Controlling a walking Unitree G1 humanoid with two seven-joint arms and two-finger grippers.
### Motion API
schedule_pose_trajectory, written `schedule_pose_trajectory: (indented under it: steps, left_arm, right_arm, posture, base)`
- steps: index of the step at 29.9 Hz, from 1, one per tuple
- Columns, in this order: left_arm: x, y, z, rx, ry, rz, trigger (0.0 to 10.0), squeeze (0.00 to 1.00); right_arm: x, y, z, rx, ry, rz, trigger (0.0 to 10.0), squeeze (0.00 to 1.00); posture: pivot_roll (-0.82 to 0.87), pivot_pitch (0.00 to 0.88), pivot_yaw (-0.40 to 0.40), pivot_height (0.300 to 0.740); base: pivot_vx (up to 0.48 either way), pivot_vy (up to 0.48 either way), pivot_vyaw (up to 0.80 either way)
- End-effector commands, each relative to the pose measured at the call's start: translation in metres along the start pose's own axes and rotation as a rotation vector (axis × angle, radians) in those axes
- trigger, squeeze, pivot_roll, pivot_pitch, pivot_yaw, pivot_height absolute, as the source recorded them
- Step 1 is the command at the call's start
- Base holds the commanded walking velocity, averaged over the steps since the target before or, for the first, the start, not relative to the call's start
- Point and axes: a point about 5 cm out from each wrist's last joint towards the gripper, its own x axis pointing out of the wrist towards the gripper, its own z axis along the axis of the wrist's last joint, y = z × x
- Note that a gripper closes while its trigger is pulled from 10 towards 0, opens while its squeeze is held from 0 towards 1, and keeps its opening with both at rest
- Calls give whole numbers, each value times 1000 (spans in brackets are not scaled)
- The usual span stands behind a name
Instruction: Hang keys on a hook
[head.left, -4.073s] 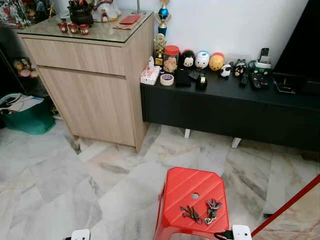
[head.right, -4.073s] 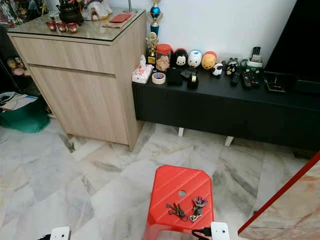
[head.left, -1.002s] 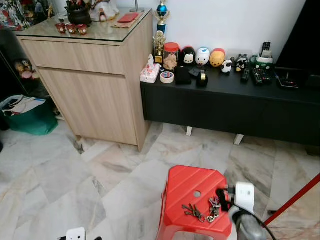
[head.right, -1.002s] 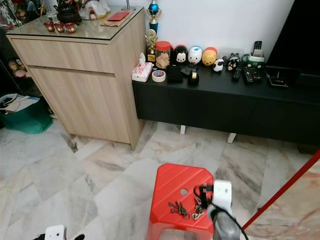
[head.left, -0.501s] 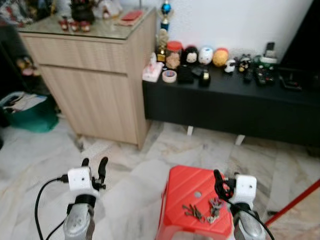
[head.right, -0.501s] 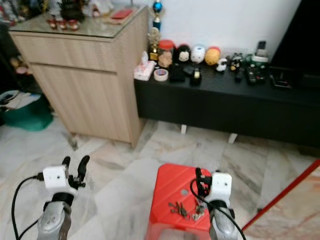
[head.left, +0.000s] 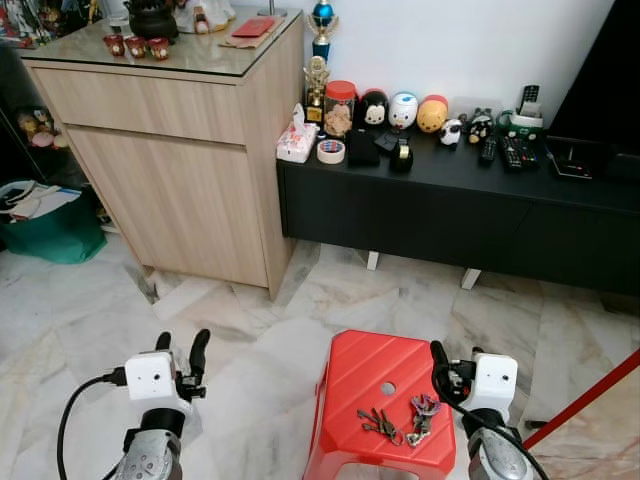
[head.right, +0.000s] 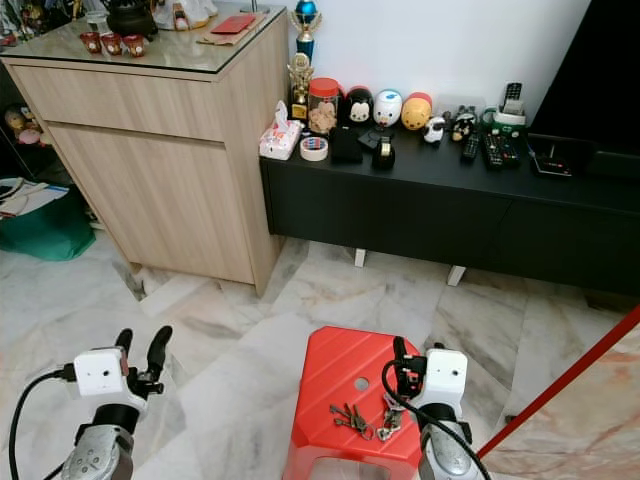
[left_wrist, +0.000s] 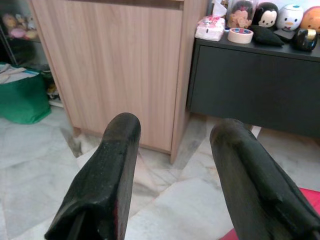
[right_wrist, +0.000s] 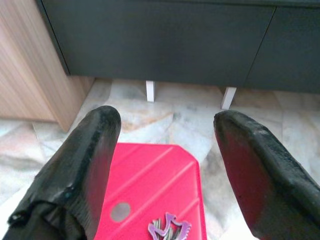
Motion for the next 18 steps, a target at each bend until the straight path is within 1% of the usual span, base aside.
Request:
schedule_pose_trajectory:
  steps: [1,9,12,13,18]
  left_arm:
    - [0,-3,-1,-4,12,-7,10000,0]
    - [0,-6,1,-7,34,-20,10000,0]
    - [-1,-6,0,-8,46,-22,10000,0]
    - [-1,-6,0,-8,54,-25,10000,0]
    - [-2,-6,-2,-6,70,-25,10000,0]
  right_arm:
    - [3,-3,4,-7,1,-8,10000,0]
    - [2,-2,1,-5,27,-5,10000,0]
    - [2,0,-1,-5,36,2,10000,0]
    - [2,3,-1,-5,43,7,10000,0]
    - [3,6,-2,-12,58,26,10000,0]
  posture:
    - [12,0,-32,740]
    - [13,0,-28,710]
    - [15,2,-27,700]
    - [17,3,-26,690]
    - [18,4,-26,680]
  base:
    - [0,0,0]
    - [0,0,0]
    - [0,0,0]
    - [0,0,0]
    - [0,0,0]
